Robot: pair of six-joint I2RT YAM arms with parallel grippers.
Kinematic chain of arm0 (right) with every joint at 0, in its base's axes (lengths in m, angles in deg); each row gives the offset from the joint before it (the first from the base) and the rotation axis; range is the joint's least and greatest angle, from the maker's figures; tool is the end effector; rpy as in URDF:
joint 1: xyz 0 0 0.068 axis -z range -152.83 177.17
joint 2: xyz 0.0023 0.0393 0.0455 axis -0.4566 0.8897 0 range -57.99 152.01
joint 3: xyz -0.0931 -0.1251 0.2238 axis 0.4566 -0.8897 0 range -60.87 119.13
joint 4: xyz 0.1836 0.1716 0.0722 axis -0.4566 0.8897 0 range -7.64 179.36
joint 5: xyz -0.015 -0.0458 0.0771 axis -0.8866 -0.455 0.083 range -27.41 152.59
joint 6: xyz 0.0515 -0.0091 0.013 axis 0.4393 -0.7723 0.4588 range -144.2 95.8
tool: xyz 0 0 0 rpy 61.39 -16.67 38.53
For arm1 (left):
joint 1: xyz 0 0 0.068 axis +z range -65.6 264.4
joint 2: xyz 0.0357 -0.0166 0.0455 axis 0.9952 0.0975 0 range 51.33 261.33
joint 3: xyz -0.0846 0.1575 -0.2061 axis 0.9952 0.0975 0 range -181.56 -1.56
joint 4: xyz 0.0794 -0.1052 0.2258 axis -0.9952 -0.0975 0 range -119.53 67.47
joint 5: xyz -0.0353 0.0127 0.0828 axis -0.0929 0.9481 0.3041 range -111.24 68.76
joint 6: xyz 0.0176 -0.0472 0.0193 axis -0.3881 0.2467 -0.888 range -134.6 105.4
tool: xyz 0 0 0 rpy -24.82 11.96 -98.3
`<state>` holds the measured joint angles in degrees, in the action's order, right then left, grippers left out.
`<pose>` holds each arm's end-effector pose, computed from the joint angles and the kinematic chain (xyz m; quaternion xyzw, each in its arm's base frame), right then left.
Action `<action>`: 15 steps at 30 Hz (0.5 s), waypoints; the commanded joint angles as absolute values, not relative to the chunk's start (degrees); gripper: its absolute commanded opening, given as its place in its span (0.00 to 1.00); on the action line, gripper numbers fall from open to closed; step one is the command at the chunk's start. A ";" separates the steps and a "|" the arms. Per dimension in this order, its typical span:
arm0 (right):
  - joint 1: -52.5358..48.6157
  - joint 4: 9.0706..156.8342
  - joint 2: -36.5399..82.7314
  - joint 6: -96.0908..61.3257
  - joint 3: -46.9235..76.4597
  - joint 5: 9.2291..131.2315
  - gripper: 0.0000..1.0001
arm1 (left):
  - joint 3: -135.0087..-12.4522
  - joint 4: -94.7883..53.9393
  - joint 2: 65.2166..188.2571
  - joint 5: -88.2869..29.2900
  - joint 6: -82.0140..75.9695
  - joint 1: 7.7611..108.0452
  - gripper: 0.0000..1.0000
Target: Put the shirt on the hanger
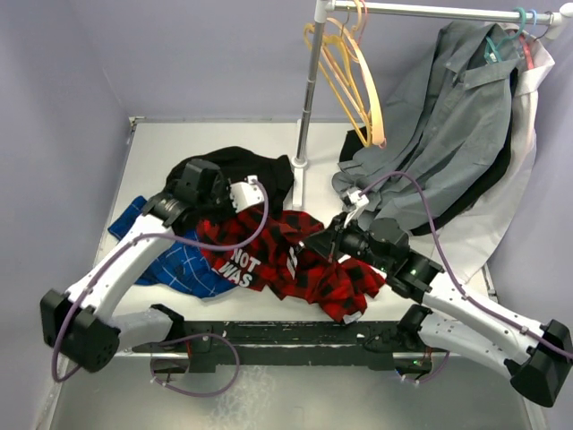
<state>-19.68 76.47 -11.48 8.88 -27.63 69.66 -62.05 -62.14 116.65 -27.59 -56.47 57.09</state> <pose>0.1328 0.1482 0.2931 -0.1303 0.7395 0.4586 0.4752 0.2088 -0.1123 0.3160 0.5403 0.7457 -0.0017 0.3900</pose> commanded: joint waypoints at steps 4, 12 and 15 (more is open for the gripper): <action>-12.40 62.70 -1.24 10.62 -27.73 65.96 0.00 | -72.84 -50.92 134.33 -25.28 -55.96 62.15 0.00; -6.31 53.76 12.53 12.80 -27.64 62.56 0.00 | -86.14 -51.26 150.72 -21.98 -49.25 63.94 0.52; -5.40 48.93 14.93 9.50 -27.82 64.91 0.14 | -94.27 -61.55 150.82 -27.67 -44.48 62.89 0.99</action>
<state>-6.48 57.58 13.35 11.75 -27.74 65.05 -84.30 -55.11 152.45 -25.47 -51.05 62.38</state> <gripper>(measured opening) 0.011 0.884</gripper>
